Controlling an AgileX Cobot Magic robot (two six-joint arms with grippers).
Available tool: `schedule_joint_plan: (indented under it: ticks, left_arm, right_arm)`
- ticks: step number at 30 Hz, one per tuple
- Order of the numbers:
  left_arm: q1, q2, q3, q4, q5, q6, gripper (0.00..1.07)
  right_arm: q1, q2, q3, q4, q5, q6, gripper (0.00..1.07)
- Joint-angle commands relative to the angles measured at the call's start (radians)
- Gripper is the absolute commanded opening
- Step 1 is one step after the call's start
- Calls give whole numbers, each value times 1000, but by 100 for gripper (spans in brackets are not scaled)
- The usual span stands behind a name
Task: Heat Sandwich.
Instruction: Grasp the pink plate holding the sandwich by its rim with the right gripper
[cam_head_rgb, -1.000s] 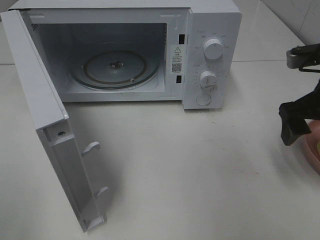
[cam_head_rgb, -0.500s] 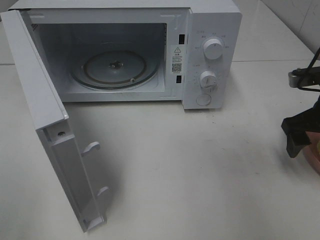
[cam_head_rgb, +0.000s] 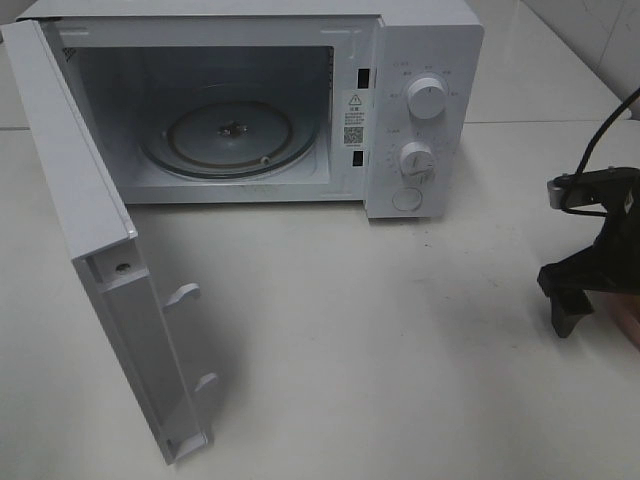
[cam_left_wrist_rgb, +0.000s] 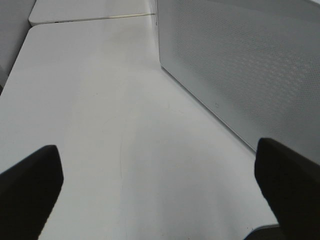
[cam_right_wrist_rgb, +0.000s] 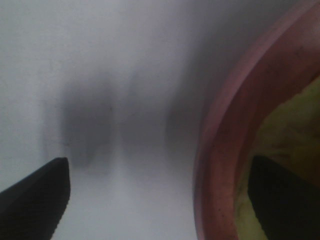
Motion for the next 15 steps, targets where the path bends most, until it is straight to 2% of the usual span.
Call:
schedule_joint_plan:
  ticks: [1,11,13,15]
  left_arm:
    - [3,0,1,-5,-13,-8,101]
    - [3,0,1,-5,-13,-8,101]
    - [3,0,1,-5,-13,-8,101]
    - [3,0,1,-5,-13,-8,101]
  right_arm:
    - [-6,26,-2,-35,-18,4,90]
    - [-6,32,-2,-37,-29,3,86]
    - [-6,32,-2,-37,-24,2,81]
    - [-6,32,-2,-37,-24,2,66]
